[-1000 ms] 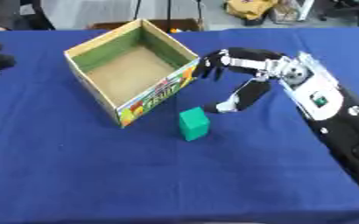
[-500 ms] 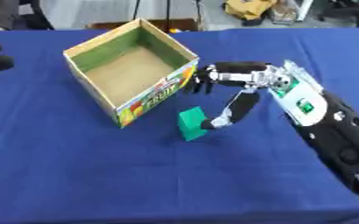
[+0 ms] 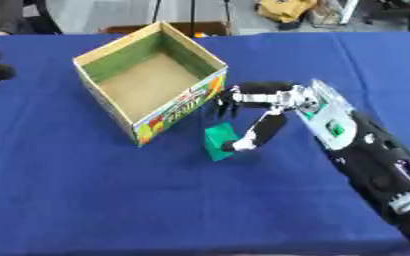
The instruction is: Pick up objects on the table and place them in the box.
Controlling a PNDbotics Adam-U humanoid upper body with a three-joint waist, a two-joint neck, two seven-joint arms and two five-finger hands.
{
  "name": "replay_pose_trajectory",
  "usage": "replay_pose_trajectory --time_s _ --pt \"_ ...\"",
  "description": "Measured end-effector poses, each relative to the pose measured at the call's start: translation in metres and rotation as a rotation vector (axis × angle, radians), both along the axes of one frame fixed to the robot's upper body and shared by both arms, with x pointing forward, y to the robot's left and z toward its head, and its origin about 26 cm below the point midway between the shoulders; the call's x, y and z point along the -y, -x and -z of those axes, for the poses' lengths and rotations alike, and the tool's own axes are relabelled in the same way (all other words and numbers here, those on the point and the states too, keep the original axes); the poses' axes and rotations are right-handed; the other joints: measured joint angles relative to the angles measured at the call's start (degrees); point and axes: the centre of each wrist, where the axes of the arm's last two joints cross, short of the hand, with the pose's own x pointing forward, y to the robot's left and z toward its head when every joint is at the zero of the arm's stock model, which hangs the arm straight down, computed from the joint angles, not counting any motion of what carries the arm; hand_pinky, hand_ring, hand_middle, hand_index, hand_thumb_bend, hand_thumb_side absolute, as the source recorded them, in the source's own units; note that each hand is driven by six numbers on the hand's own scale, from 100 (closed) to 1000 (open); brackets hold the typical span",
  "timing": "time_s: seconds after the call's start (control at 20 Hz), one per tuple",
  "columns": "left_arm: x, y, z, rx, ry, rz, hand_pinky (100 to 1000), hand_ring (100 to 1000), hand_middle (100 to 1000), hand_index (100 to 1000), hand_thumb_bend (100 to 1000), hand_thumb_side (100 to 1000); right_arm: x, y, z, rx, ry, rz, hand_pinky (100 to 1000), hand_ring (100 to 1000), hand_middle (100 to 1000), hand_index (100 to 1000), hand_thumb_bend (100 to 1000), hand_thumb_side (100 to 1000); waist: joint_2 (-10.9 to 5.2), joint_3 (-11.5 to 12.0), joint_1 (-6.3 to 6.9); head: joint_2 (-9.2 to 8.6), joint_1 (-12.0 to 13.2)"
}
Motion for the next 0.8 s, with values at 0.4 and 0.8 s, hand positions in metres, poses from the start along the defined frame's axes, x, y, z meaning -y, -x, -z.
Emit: replay_pose_trajectory --time_s 0.4,0.8 --pt "0.000 0.000 -0.001 0.001 0.003 0.003 703 614 623 746 599 1000 0.003 -0.005 0.014 -0.020 0.024 0.026 671 787 799 854 380 399 0.21 0.2 0.02 -0.13 -0.2" --pt "0.001 -0.001 -0.002 0.003 0.002 0.005 703 613 623 746 598 1000 0.003 -0.007 0.022 -0.028 0.043 0.024 669 766 782 846 376 397 0.24 0.2 0.19 -0.22 -0.2"
